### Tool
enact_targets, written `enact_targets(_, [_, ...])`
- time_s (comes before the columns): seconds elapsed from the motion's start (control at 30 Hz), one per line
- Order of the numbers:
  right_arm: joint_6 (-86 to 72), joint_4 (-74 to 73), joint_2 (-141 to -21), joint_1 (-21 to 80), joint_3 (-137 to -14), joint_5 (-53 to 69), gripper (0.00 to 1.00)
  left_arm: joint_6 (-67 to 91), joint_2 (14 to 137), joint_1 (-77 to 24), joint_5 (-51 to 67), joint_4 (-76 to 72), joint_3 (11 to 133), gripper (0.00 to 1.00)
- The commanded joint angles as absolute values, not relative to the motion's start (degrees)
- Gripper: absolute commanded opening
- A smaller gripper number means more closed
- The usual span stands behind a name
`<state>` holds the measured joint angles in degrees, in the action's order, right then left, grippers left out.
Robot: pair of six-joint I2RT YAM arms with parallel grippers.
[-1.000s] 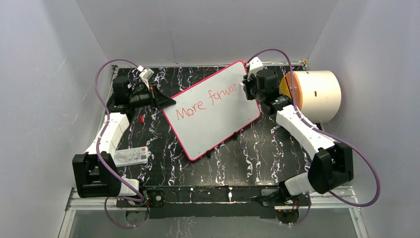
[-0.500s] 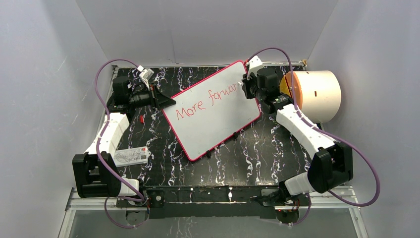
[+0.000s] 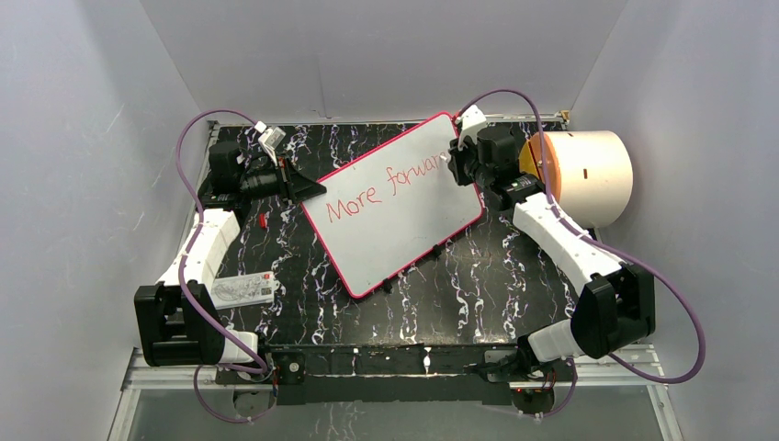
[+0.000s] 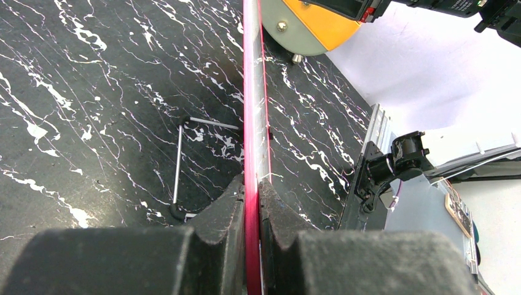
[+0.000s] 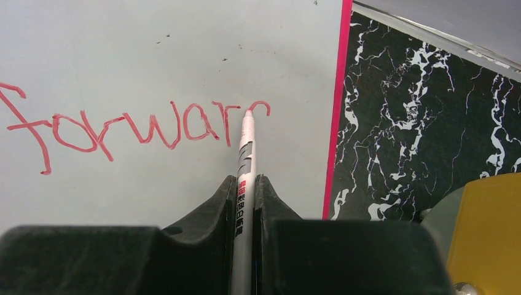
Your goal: Write a sentence on the whiteboard
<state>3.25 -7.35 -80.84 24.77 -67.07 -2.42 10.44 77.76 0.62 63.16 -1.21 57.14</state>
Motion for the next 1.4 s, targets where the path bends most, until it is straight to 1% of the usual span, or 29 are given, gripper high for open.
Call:
enact_targets(0.0, [3.4, -8.8, -79.1, 24.8, -67.2, -0.4, 0.00, 6.5, 80.2, -1.2, 59.7, 5.4, 55.1, 0.00])
enact_targets(0.2, [3.9, -10.1, -78.5, 24.9, -66.2, -0.7, 0.00, 6.5, 80.2, -1.2, 59.7, 5.4, 55.0, 0.00])
enact_targets(0.5, [4.2, -10.0, -78.8, 24.9, -66.0, -5.5, 0.00, 6.4, 80.2, -1.2, 59.7, 5.4, 55.0, 0.00])
enact_targets(1.37, [2.8, -1.8, -79.0, 24.8, -69.8, -8.6, 0.00, 6.4, 80.1, -1.2, 59.5, 5.4, 55.0, 0.00])
